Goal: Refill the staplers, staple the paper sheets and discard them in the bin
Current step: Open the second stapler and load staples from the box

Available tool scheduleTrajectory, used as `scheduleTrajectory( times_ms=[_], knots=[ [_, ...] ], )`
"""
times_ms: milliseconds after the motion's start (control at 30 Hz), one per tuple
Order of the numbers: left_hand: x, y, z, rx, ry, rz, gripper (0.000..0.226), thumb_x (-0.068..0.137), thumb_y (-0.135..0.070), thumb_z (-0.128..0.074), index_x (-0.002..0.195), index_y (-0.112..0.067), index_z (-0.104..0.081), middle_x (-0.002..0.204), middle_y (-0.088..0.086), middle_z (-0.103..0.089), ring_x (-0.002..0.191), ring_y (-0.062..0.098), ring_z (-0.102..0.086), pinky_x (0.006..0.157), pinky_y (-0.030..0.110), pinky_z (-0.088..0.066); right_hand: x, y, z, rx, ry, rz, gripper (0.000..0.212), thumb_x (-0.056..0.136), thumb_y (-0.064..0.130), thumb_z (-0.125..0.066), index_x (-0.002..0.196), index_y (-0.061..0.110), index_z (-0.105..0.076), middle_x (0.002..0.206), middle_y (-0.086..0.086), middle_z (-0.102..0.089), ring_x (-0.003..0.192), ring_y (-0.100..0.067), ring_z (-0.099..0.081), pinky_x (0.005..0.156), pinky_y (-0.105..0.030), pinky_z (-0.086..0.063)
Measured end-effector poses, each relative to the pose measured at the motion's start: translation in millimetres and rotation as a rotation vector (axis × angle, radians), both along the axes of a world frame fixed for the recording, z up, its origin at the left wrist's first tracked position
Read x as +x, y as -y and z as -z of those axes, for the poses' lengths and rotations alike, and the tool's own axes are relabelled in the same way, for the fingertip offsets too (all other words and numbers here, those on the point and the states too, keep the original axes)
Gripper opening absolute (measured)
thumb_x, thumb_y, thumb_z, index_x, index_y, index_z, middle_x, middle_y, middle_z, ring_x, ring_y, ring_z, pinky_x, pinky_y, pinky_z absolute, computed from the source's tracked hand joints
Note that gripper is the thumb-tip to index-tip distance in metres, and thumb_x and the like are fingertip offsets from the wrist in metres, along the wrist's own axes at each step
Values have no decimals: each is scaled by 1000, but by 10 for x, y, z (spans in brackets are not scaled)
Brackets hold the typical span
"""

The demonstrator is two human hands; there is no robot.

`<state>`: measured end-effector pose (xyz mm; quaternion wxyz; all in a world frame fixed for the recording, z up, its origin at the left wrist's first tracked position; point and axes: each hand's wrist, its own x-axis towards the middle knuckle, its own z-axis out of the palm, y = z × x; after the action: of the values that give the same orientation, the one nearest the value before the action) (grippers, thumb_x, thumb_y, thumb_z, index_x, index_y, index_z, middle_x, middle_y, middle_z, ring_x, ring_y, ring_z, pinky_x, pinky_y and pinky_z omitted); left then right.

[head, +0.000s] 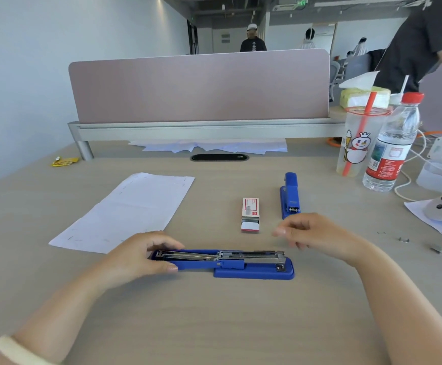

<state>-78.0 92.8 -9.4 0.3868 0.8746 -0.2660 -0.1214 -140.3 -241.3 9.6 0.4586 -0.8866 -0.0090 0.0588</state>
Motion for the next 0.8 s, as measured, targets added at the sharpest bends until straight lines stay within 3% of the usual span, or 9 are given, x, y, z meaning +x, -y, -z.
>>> scheduleTrajectory(
  times_ms=[100, 267, 400, 533, 633, 733, 800],
  knots=[
    [13, 147, -88, -73, 12, -35, 24, 73, -25, -74, 92, -38, -69, 97, -24, -67, 88, -8, -62, 76, 3, -43, 89, -67, 38, 40, 118, 62, 21, 87, 31, -59, 88, 12, -68, 61, 9, -55, 53, -1, -47, 52, -5, -38],
    [127, 722, -190, -86, 177, -54, 14, 84, -23, -64, 95, -28, -70, 97, -10, -66, 89, -3, -59, 82, 9, -44, 335, -181, 130, -59, 272, 167, 12, 87, 17, -60, 92, 20, -70, 80, 14, -61, 76, -5, -53, 69, -13, -40],
    [274, 1238, -119, 26, 294, -2, 21, 85, -21, -61, 104, -20, -70, 98, -6, -57, 92, 11, -55, 84, 22, -41, 440, -222, 293, -157, 327, 129, 18, 84, 16, -61, 97, 23, -72, 83, 18, -54, 80, -3, -52, 74, -11, -38],
    [360, 1409, 19, 93, 327, 23, 16, 84, -19, -62, 96, -17, -73, 93, -6, -54, 93, 17, -58, 83, 26, -43, 409, -174, 394, -192, 326, 41, 14, 81, 21, -65, 90, 28, -74, 92, 11, -60, 99, -16, -54, 90, -26, -44],
    [372, 1364, 69, 104, 353, 33, 12, 83, -20, -64, 85, -17, -75, 88, -9, -54, 90, 16, -58, 84, 32, -46, 404, -171, 365, -179, 329, 27, 13, 81, 23, -66, 91, 24, -74, 88, 18, -56, 98, -10, -55, 89, -20, -44],
    [343, 1292, 97, 164, 381, 90, 14, 84, -23, -62, 89, -19, -75, 91, -9, -57, 96, 15, -52, 86, 30, -42, 411, -193, 355, -139, 325, 63, 13, 84, 22, -63, 89, 20, -74, 88, 14, -59, 91, -4, -58, 79, -6, -43],
    [323, 1266, 101, 195, 384, 115, 16, 85, -25, -61, 93, -22, -75, 99, -7, -63, 99, 16, -51, 87, 30, -41, 409, -215, 348, -149, 328, 92, 13, 85, 25, -62, 89, 20, -74, 89, 11, -61, 86, -4, -59, 74, -6, -43]
  ],
)
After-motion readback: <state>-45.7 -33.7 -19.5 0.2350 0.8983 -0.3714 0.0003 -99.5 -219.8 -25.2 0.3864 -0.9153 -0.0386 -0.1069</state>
